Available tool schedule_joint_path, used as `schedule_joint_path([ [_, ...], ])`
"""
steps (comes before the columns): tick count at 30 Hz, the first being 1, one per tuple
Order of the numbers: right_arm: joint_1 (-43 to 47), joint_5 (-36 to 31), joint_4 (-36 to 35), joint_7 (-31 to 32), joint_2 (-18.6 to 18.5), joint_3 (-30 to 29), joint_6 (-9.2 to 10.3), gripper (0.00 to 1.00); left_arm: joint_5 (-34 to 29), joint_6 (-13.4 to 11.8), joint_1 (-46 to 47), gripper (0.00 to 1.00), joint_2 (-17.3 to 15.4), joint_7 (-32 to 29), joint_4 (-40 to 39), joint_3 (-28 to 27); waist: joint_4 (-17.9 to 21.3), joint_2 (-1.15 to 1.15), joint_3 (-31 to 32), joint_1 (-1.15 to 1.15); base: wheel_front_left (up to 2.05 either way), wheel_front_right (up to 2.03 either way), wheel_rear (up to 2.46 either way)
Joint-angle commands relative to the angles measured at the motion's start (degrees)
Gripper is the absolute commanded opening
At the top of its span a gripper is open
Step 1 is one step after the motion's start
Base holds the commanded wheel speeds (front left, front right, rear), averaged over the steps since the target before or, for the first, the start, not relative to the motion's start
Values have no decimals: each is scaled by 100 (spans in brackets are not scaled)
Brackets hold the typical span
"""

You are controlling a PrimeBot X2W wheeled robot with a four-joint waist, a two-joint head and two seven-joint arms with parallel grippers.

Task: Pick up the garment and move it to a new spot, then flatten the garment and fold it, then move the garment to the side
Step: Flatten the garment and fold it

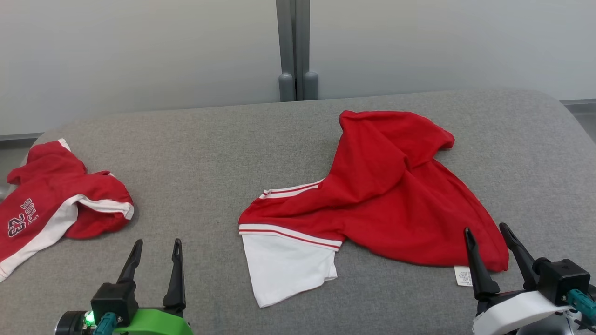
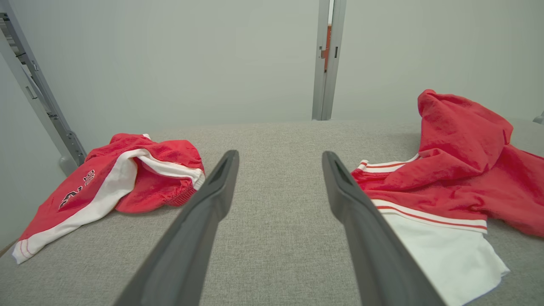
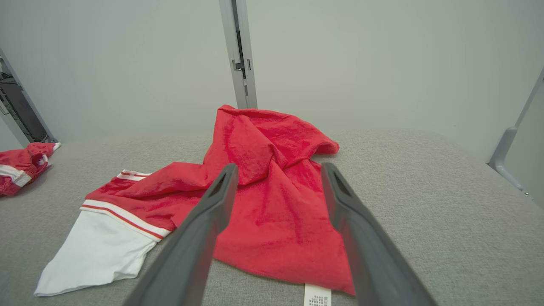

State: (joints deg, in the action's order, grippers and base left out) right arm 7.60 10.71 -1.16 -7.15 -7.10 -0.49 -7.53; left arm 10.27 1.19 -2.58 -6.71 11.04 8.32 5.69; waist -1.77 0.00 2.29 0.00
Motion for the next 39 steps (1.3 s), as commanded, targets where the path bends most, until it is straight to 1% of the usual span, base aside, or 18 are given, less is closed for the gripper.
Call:
schedule_joint_path([
  [1,20,-33,18,11,-13,2,8,100,21,-22,-85,100,-52,-17,-11,8,1,0,0,0,0,0,0],
  [18,-3,-11,131,1,-45,3,8,100,75,-113,-87,100,-64,6,21,83,21,0,-23,0,0,0,0],
  [22,-196,-26,349,-16,-163,33,8,100,38,-48,119,100,-36,-2,140,205,60,0,-86,0,0,0,0],
  [30,-847,50,1139,-118,-534,23,8,100,-25,136,636,100,119,6,800,637,200,0,-385,0,0,0,0],
  [37,-1399,191,2313,-330,-762,17,8,100,-7,238,1018,100,269,68,1694,1040,260,0,-766,0,0,0,0],
  [39,-1506,251,2619,-390,-778,21,8,100,4,252,1069,100,294,89,1917,1136,268,0,-834,0,0,0,0],
])
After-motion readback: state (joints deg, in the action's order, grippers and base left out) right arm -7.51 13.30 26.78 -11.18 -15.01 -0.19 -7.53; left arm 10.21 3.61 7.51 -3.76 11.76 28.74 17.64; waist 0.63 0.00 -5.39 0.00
